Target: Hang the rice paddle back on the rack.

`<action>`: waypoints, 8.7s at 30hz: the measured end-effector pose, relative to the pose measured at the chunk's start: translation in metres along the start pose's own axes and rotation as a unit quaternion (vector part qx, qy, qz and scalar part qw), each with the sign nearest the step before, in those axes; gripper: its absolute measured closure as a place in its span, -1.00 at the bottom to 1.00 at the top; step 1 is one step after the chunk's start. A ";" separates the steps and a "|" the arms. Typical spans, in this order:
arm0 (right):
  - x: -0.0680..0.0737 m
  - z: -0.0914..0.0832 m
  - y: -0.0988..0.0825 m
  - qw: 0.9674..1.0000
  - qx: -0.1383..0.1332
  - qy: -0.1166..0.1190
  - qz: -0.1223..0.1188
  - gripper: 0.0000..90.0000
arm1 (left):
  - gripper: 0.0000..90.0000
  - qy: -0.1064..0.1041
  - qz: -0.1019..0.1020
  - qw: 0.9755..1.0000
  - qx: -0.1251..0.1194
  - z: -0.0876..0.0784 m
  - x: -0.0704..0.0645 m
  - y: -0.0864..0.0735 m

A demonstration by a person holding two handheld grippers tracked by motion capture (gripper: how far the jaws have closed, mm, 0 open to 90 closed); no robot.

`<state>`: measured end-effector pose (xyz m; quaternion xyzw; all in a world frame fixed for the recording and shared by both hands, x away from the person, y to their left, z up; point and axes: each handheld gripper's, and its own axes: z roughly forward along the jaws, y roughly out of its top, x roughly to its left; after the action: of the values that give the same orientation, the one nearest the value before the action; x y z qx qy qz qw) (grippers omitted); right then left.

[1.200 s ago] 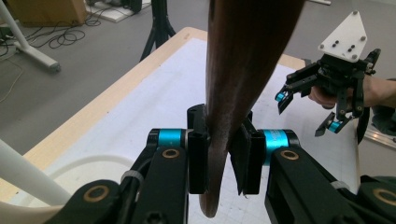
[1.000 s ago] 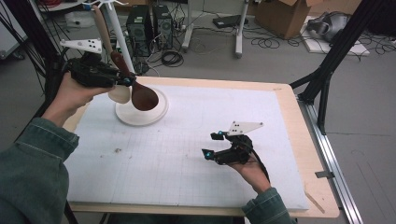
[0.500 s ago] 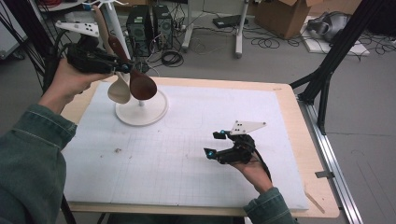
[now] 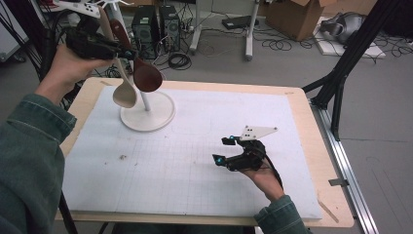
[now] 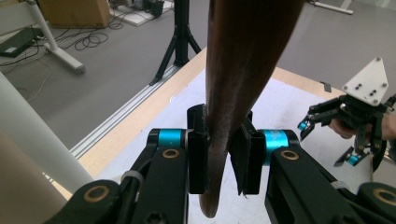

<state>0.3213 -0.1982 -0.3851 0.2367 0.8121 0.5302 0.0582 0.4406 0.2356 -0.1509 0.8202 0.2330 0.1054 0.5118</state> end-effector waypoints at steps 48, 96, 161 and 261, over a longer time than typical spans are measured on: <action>-0.003 0.002 0.001 1.000 -0.012 0.015 -0.005 -0.45 | 0.72 0.063 -0.047 0.997 -0.023 -0.001 0.008 0.015; -0.003 0.005 0.001 1.000 -0.018 0.024 -0.005 -0.44 | 0.71 0.090 -0.107 0.988 -0.066 -0.001 0.016 -0.001; -0.009 -0.020 0.006 0.998 -0.044 -0.037 0.007 -0.53 | 0.13 0.107 -0.033 0.991 -0.069 -0.033 -0.023 -0.061; -0.013 -0.067 -0.052 0.986 -0.030 -0.155 0.046 -0.96 | -0.96 0.098 -0.048 0.994 -0.019 0.034 -0.107 -0.278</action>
<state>0.2924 -0.2770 -0.4045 0.3514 0.7653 0.5130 0.1663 0.2850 0.2582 -0.4064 0.7839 0.3194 0.1652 0.5062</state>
